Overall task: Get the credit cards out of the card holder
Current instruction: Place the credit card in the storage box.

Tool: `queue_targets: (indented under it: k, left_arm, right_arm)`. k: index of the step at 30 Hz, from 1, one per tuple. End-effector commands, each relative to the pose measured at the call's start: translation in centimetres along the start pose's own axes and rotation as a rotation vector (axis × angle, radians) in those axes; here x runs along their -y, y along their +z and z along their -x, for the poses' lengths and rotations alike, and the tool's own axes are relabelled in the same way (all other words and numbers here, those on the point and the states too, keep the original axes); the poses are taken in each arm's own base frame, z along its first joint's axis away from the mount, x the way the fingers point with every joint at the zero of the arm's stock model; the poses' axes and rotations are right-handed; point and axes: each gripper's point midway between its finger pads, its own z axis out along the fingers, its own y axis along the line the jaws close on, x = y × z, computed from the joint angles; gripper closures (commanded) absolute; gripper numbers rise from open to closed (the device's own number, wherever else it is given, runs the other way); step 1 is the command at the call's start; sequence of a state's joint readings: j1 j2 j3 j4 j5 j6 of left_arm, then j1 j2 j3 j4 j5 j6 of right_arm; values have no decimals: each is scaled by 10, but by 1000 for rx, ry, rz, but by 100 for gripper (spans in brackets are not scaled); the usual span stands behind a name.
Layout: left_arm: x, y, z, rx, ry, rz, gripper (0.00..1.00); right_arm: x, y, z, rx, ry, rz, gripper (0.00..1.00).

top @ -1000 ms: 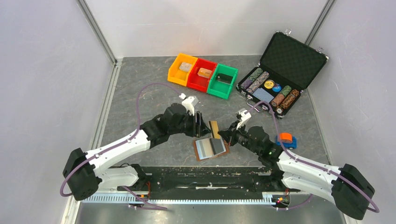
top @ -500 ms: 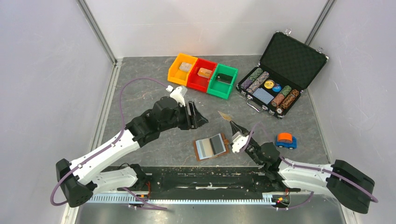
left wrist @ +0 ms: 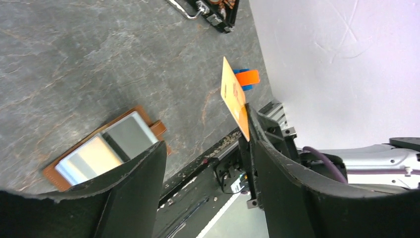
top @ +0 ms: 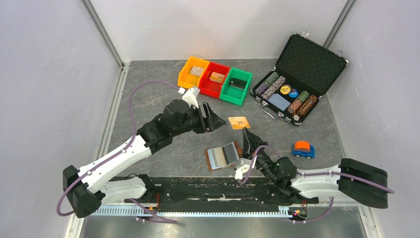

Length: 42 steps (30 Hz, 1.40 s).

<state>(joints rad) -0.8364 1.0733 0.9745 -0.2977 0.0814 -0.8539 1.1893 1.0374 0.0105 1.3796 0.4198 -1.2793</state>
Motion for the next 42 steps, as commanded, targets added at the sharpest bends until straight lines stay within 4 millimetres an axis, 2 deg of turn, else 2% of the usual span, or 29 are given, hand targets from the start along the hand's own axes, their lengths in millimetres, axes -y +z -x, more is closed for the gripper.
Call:
queue_targets:
  k: [1, 4, 9, 11, 15, 20, 22, 26, 29, 33, 37, 42]
  left_arm:
    - [25, 8, 10, 16, -54, -107, 28]
    - [28, 12, 5, -3, -59, -135, 29]
    - [33, 15, 3, -5, -62, -178, 40]
    - [30, 18, 1, -13, -59, -171, 41]
    - [21, 25, -7, -46, -48, -138, 41]
    - [3, 25, -10, -85, 50, -28, 36]
    - [1, 23, -9, -88, 71, -21, 36]
    - [5, 18, -6, -111, 129, -51, 35]
    - [6, 9, 1, -148, 227, -69, 35]
    - [-4, 0, 10, -204, 328, -60, 34]
    - [-15, 0, 13, -277, 307, -104, 34]
    - [-7, -2, 5, -395, 232, -263, 34]
  right_arm:
    - [18, -9, 3, -5, -76, -78, 100]
    - [16, -9, 4, -19, -121, -71, 100]
    - [14, -9, 8, -20, -150, -74, 100]
    - [13, -9, 10, -17, -151, -75, 100]
    - [13, -10, 15, -2, -144, -80, 100]
    - [10, -12, 17, 1, -167, -67, 100]
    - [13, -13, 19, 8, -166, -80, 100]
    - [10, -15, 24, 42, -162, -69, 100]
    - [0, -17, 33, 103, -160, -27, 100]
    - [-6, -19, 49, 194, -128, 1, 100]
    - [-12, -20, 66, 286, -93, 31, 100]
    - [-30, -17, 73, 311, -121, 111, 100]
